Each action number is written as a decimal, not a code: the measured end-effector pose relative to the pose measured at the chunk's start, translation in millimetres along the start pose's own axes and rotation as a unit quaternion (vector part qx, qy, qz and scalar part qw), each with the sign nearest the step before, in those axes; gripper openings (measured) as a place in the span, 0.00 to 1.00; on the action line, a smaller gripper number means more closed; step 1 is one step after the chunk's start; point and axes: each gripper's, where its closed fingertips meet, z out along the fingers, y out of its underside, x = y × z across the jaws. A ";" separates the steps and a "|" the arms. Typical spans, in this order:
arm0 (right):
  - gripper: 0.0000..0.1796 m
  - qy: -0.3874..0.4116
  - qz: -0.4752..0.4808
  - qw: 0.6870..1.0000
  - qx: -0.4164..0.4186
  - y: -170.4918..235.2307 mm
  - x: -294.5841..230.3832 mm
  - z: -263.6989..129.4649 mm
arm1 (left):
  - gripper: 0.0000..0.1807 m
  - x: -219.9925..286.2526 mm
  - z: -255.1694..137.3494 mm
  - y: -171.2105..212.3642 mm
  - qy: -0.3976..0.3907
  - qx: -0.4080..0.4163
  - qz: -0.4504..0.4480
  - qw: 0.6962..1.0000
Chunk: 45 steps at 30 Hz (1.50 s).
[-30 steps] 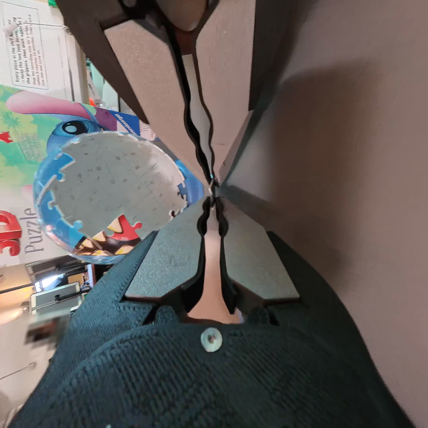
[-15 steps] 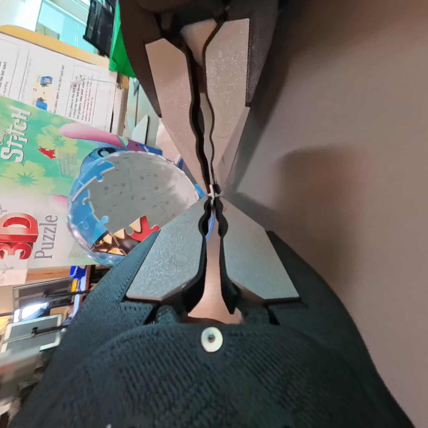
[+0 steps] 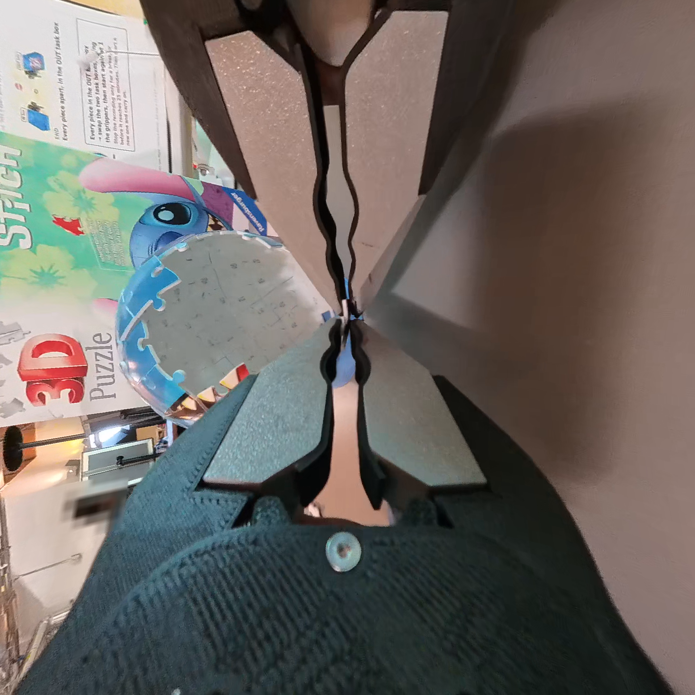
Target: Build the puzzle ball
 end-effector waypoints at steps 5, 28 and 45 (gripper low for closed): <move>0.00 0.005 -0.007 1.000 0.017 -0.9 2.7 -4.1 | 0.14 -6.5 0.3 5.7 -0.005 0.017 -0.040 0.999; 0.01 0.020 -0.012 1.000 -0.015 4.8 5.7 1.2 | 0.00 -6.0 17.6 8.0 -0.026 -0.053 0.060 0.996; 0.00 0.014 -0.017 0.999 -0.029 5.9 3.4 3.6 | 0.00 -0.8 24.4 14.7 -0.007 -0.076 0.060 0.995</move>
